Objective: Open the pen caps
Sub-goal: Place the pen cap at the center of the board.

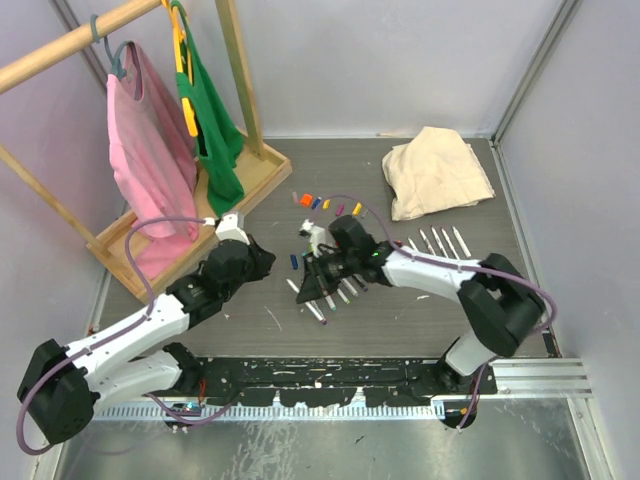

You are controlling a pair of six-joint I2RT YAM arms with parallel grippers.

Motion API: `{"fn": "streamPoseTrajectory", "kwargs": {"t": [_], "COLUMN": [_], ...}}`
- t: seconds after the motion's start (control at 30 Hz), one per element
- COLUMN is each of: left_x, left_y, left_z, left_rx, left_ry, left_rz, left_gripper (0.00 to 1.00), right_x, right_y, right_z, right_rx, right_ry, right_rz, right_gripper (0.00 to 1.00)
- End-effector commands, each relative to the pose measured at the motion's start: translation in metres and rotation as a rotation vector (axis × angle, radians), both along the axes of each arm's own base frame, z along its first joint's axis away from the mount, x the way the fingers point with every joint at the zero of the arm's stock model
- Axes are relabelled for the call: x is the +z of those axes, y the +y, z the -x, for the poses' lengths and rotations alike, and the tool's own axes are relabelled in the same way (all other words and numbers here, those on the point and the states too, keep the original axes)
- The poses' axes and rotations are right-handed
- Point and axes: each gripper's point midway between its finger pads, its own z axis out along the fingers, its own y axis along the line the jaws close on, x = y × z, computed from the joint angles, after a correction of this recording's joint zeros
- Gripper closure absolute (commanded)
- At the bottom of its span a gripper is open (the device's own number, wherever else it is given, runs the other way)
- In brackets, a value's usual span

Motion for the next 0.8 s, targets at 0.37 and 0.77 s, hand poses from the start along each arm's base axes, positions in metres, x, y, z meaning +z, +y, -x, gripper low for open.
{"fn": "streamPoseTrajectory", "kwargs": {"t": [0.37,0.77], "left_x": [-0.057,-0.089], "left_y": [0.006,-0.009], "left_z": [-0.017,-0.038], "left_rx": [0.1,0.145], "left_ry": [0.243,0.324], "left_rz": [0.123,0.161], "left_gripper": [1.0,0.96], "right_x": [-0.06,-0.085], "right_y": [0.031,0.023], "right_z": [-0.038,-0.044], "right_rx": [-0.3,-0.35], "right_ry": [-0.063,-0.1], "right_rz": [0.414,0.506], "right_gripper": [0.92,0.81]}}
